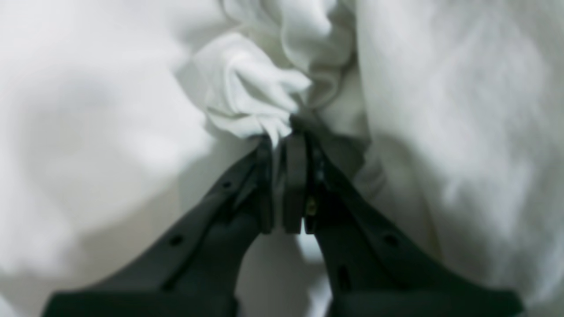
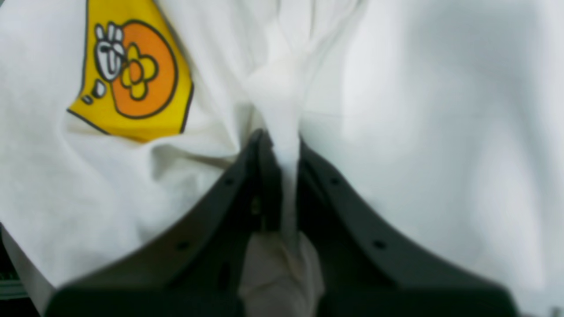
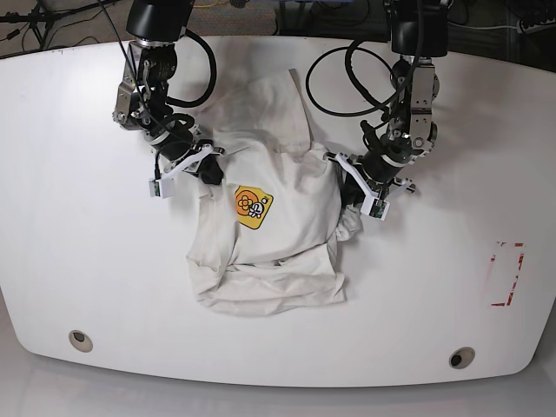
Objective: Fold the T-shirt properly
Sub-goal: 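Hold the shirt with both grippers and lift it slightly, then pull both grippers apart to stretch the shirt between them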
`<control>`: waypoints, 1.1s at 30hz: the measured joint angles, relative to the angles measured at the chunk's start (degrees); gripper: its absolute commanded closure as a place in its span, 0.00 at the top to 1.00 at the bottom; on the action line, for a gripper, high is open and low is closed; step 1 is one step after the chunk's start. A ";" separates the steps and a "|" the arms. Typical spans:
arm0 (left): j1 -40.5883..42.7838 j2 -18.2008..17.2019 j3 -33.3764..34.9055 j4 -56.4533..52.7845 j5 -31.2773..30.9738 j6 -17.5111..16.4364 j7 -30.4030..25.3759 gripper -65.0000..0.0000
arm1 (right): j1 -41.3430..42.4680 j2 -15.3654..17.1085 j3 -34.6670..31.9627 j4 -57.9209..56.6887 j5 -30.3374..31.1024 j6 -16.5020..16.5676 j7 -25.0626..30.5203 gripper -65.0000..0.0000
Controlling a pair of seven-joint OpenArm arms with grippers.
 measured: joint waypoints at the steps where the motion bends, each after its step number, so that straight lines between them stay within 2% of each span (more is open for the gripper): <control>1: 0.17 -0.07 -0.02 0.63 0.09 0.00 0.26 0.01 | -0.02 -0.02 0.00 0.42 -0.22 -0.11 -0.26 0.01; 3: 0.70 -0.24 -0.39 2.64 0.42 0.00 2.32 0.01 | -0.15 -0.02 0.00 1.38 -0.42 -0.63 -0.98 0.01; 7: 2.16 -0.44 -3.98 10.49 0.98 -0.68 11.76 0.01 | -0.63 0.02 0.00 4.07 -0.61 -0.85 -1.31 0.01; 10: 2.47 -0.76 -6.82 15.82 1.49 -0.42 16.26 0.01 | -0.52 0.42 0.00 5.44 -0.63 -0.85 -1.18 0.01; 17: 1.97 -2.60 -8.76 25.22 1.09 -0.09 18.29 0.01 | 1.46 1.95 0.87 6.05 -4.90 -0.83 -1.44 0.01; 20: 2.16 -3.61 -9.42 27.78 0.83 -0.90 20.00 0.01 | 2.67 2.84 1.79 6.08 -4.74 -0.83 -1.18 0.01; 28: 2.01 -6.36 -13.49 32.65 1.25 -0.42 22.49 0.01 | 6.49 5.70 1.86 6.10 -4.68 -0.57 -1.25 0.01; 33: 1.18 -7.91 -15.28 34.56 1.03 -0.68 22.45 0.01 | 9.11 6.88 2.05 6.08 -5.05 -0.66 -1.51 0.01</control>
